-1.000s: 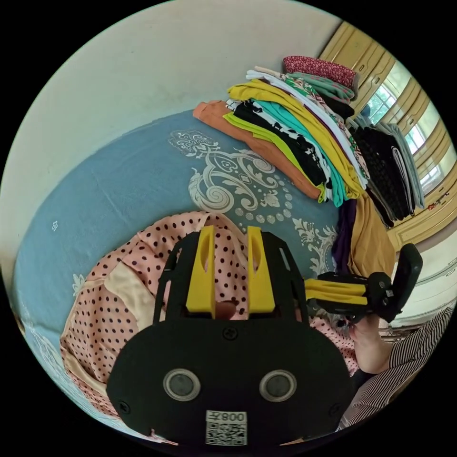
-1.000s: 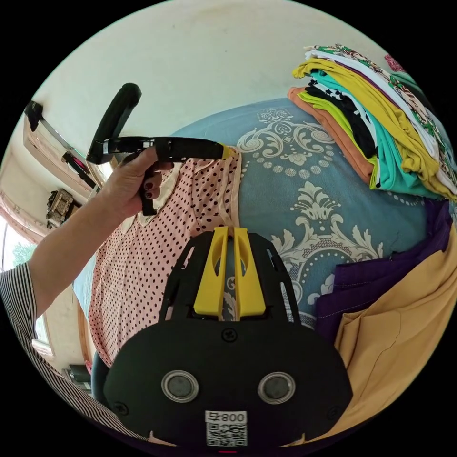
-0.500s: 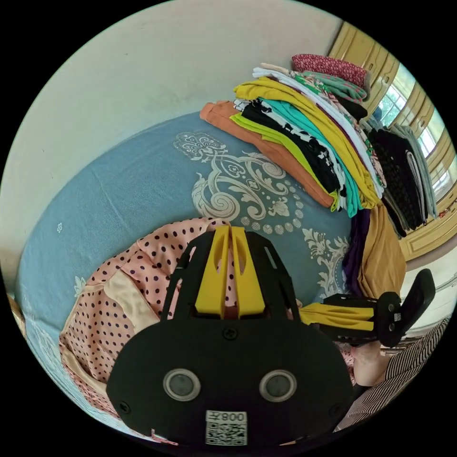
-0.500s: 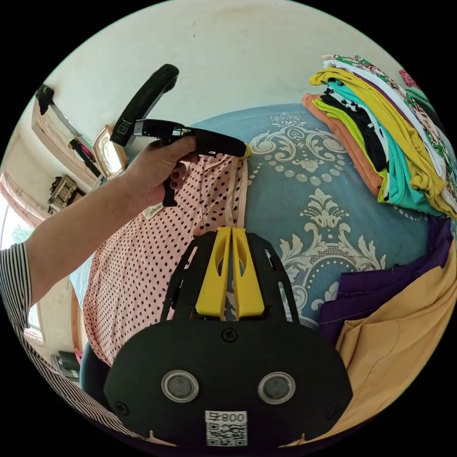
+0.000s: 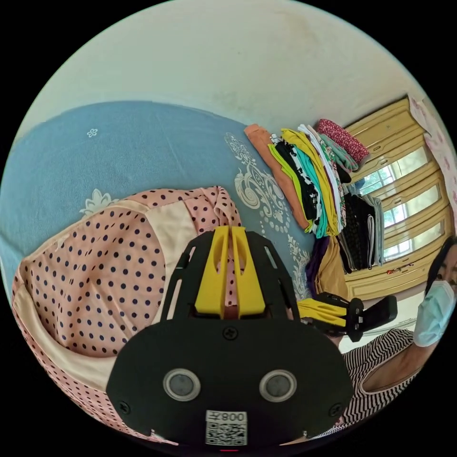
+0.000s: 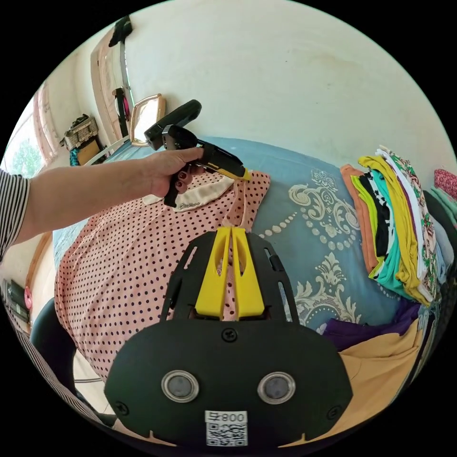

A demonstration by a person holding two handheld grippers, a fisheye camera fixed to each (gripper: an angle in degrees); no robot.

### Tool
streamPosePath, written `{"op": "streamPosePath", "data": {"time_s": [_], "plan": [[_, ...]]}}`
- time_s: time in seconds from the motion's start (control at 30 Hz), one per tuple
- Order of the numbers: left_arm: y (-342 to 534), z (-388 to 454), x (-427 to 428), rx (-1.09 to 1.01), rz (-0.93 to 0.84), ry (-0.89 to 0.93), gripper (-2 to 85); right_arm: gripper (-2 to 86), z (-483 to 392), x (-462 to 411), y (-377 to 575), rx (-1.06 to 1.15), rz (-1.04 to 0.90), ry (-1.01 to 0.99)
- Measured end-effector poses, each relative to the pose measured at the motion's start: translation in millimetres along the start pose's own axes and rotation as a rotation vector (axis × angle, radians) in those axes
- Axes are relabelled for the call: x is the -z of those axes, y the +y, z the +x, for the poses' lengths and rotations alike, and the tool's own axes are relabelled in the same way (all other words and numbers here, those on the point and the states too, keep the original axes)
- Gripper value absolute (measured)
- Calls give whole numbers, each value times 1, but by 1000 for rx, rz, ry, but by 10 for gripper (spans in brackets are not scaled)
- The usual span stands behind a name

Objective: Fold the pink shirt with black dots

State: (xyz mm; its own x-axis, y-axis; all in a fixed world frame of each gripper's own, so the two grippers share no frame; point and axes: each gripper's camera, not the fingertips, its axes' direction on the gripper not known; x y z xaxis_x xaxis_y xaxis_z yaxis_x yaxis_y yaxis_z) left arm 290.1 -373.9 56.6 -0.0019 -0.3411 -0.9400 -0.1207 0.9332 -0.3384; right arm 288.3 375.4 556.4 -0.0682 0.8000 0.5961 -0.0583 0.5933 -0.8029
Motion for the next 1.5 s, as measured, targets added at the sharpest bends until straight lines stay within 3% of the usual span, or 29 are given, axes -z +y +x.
{"op": "streamPosePath", "data": {"time_s": [0.23,0.57,0.7,0.87,1.0,1.13,1.33,1.5], "plan": [[0,-17,16,17,-11,-8,21,2,8,-54,-4,15,-120,-161],[24,-14,90,4,69,17,24,2,46,-91,-7,-62,-65,-371],[35,13,116,-97,90,-4,19,2,55,-110,-9,-125,-23,-288],[36,24,123,-94,-22,-136,8,1,55,-177,-16,-153,-202,-222],[58,50,165,-170,32,-66,6,1,58,-193,-19,-150,-163,-184],[75,60,169,-179,-60,-118,6,2,63,-229,-20,-176,-178,-207],[126,76,282,-131,136,-69,20,4,67,-248,-24,-174,-101,-138],[254,57,417,109,293,-255,58,13,67,-263,-28,-186,-71,-179]]}}
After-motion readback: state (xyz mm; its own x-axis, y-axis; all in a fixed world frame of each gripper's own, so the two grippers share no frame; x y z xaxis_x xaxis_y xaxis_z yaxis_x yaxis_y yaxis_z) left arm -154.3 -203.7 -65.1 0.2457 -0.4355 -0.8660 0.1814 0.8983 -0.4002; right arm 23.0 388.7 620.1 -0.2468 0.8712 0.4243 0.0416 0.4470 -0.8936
